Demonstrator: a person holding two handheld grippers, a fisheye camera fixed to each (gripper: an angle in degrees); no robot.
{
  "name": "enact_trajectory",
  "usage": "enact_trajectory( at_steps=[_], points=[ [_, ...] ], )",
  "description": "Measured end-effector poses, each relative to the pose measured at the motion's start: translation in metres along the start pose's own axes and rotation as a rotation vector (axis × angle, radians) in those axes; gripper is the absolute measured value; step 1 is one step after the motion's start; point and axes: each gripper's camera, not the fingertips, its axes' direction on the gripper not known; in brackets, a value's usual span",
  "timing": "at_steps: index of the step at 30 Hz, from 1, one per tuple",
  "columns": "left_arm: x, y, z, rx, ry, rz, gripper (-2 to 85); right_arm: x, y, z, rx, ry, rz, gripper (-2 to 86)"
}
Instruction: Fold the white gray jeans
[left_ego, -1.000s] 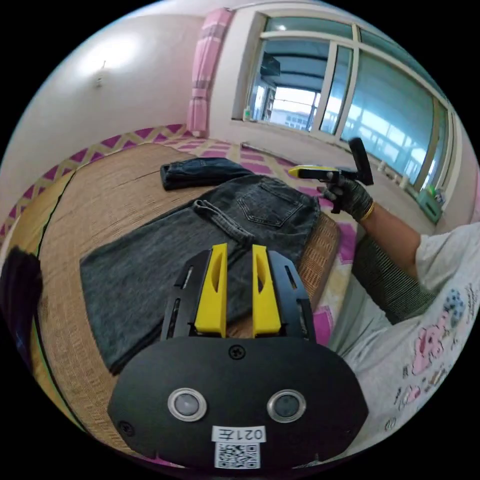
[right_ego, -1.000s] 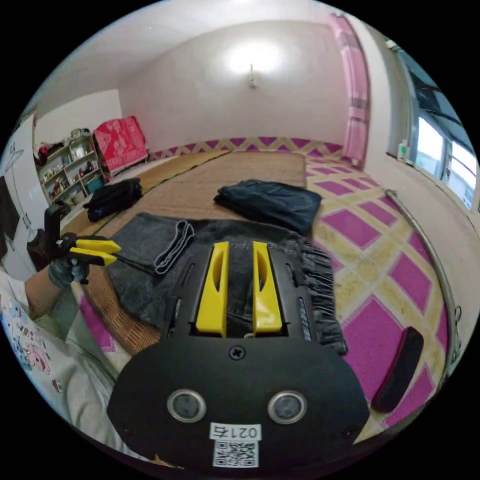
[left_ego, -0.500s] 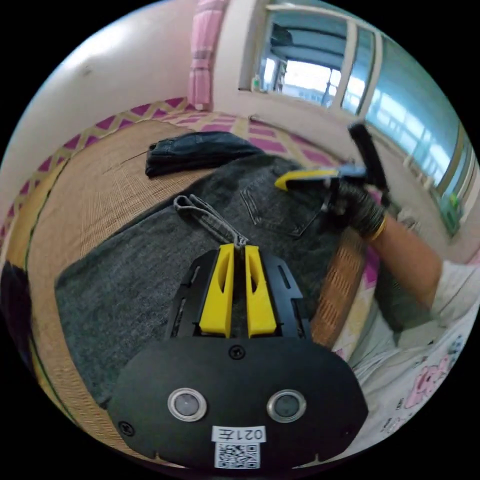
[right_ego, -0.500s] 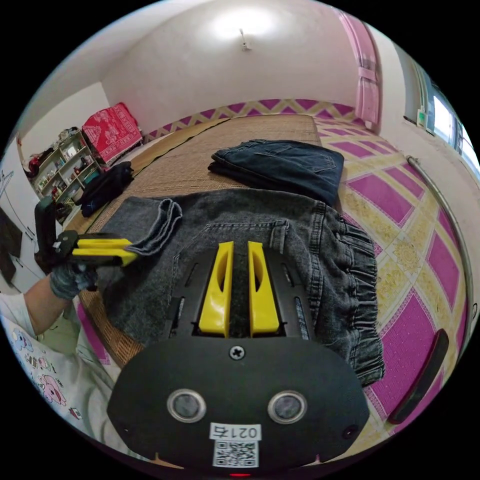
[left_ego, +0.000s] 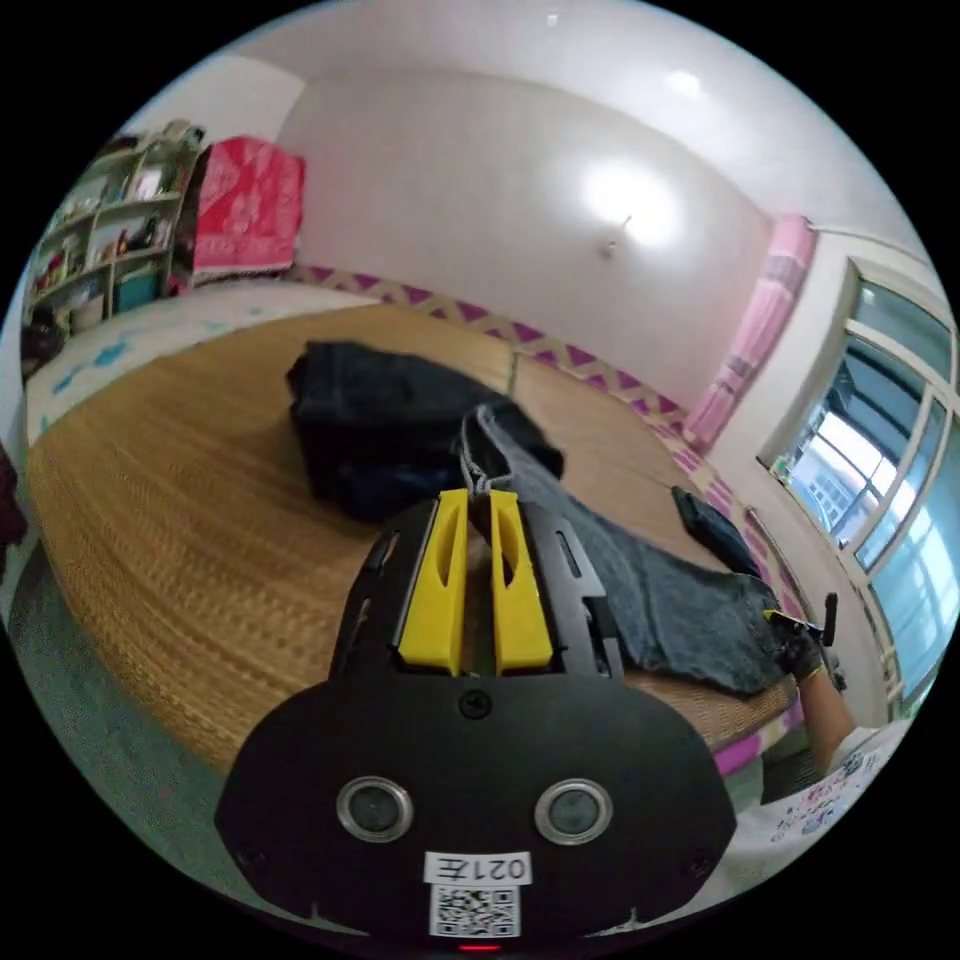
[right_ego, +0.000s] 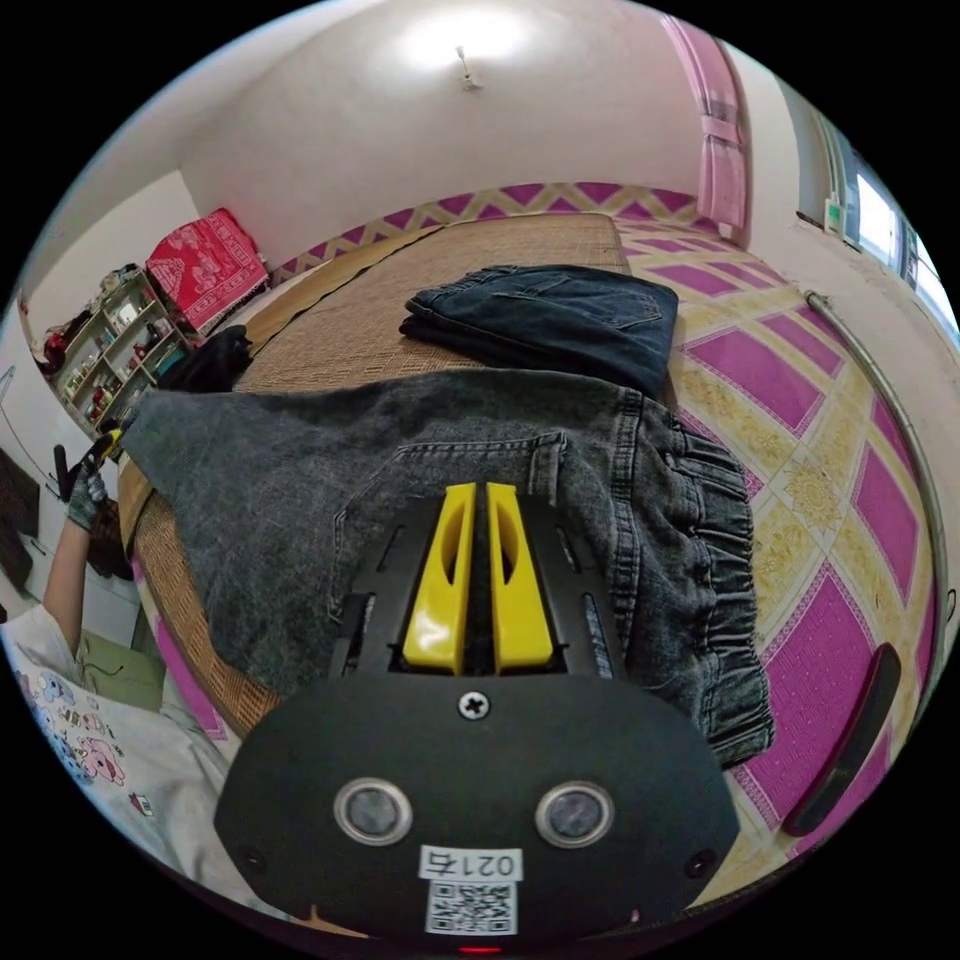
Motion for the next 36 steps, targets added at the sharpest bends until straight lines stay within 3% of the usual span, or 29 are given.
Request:
enact_trajectory(
  at_steps=[2, 5, 7, 9, 11, 13, 17, 23, 26, 30, 36],
  points=[
    [-0.055, 0.011, 0.039, -0.150, 0.003, -0.103, 0.8, -0.005, -0.001, 0.002, -0.010, 0.014, -0.004, 2.1],
    [-0.084, 0.012, 0.063, -0.236, 0.046, -0.208, 0.4, -0.010, -0.003, 0.003, -0.026, 0.006, -0.007, 5.0],
    [-0.088, 0.005, 0.059, -0.224, 0.089, -0.226, 0.1, -0.011, -0.006, -0.002, -0.042, -0.038, -0.020, 7.0],
    [-0.079, -0.004, 0.046, -0.220, 0.020, -0.202, -0.4, -0.019, -0.013, -0.020, -0.013, -0.017, -0.106, 8.1],
    [-0.043, -0.013, 0.014, -0.066, -0.102, -0.048, -0.4, -0.026, -0.020, -0.031, 0.028, 0.054, -0.212, 8.8],
    [-0.007, -0.020, 0.012, -0.043, -0.079, 0.096, 0.2, -0.030, -0.030, -0.031, 0.042, 0.127, -0.332, 9.9],
    [0.071, -0.033, 0.068, -0.220, 0.099, 0.400, 7.2, -0.029, -0.065, 0.000, -0.064, 0.192, -0.534, 10.2],
    [0.120, -0.037, 0.139, -0.386, 0.087, 0.690, 11.3, -0.030, -0.095, 0.038, -0.306, 0.107, -0.731, 6.1],
    [0.125, -0.043, 0.151, -0.455, 0.117, 0.770, 12.3, -0.025, -0.094, 0.029, -0.342, 0.030, -0.795, 0.9],
    [0.128, -0.047, 0.161, -0.498, 0.097, 0.809, 11.0, -0.015, -0.085, 0.007, -0.244, -0.023, -0.768, -0.4],
    [0.130, -0.046, 0.163, -0.552, 0.145, 0.830, 0.3, -0.020, -0.065, -0.005, -0.205, 0.000, -0.778, -0.4]
  ],
)
